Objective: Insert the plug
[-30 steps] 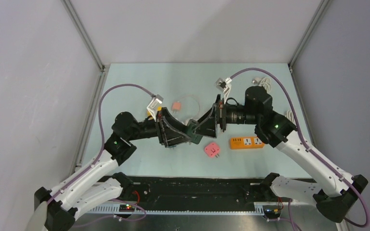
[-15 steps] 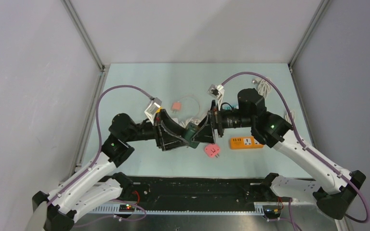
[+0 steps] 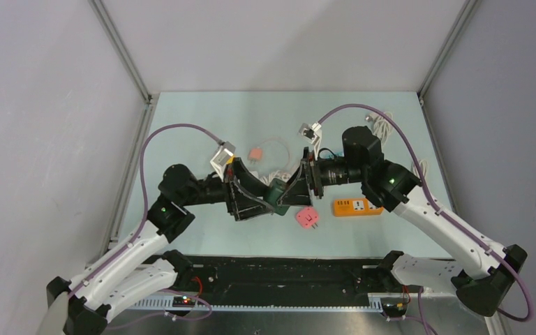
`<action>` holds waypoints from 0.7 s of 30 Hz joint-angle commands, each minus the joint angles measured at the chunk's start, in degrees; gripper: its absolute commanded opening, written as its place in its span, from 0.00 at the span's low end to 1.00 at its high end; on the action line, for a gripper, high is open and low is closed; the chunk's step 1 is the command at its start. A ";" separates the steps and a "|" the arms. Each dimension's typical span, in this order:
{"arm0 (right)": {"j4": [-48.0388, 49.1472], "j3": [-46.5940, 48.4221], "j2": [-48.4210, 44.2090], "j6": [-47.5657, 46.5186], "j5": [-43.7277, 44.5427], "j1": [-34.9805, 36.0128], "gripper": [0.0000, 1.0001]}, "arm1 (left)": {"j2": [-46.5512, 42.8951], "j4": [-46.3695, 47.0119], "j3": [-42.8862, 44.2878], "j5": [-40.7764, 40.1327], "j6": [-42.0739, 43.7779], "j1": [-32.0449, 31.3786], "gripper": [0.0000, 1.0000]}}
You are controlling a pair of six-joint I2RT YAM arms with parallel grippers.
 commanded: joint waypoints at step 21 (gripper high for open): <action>4.47 -5.28 6.24 -10.80 62.04 -16.85 0.00 | -7.74 -31.28 4.52 -54.18 8.55 -0.70 1.00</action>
